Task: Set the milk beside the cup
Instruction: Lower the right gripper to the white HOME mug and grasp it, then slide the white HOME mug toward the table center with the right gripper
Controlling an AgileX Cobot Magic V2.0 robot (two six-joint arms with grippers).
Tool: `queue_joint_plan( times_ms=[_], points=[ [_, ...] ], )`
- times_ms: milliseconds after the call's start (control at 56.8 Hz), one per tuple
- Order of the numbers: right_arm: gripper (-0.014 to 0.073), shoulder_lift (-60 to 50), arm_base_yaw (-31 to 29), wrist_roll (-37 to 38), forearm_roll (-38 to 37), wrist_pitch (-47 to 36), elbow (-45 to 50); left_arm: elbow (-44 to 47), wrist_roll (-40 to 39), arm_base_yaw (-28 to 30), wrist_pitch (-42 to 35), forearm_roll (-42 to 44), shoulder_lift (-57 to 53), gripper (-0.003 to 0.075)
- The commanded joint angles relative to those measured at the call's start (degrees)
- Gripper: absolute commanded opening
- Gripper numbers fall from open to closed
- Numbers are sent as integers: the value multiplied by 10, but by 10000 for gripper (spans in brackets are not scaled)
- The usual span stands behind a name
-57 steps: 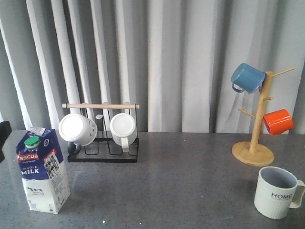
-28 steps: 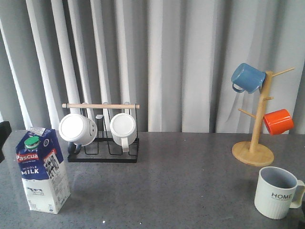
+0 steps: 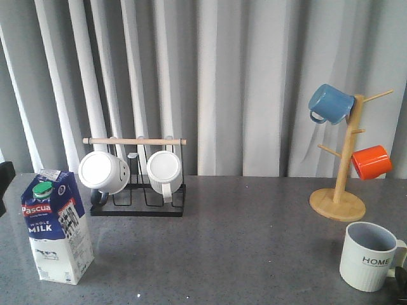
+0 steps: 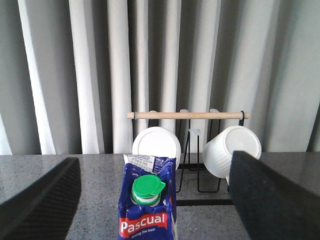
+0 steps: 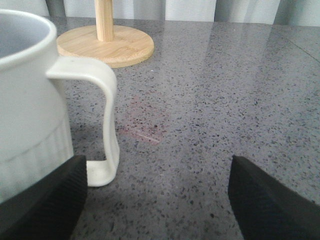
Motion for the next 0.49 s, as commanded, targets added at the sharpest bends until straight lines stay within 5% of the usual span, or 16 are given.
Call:
queue_joint_plan(
  times_ms=[0,264,476],
  points=[
    [557,-7,-5,12,1,-50,-26,-17,0,-1,-36,-2,-6,587],
    [532,37,-5,60,-20,-49,-67,-17,0,-1,-36,-2,-6,587],
    [323,58,-4,64,-44,-49,-94,-17,0,-1,-36,-2,-6,587]
  ],
)
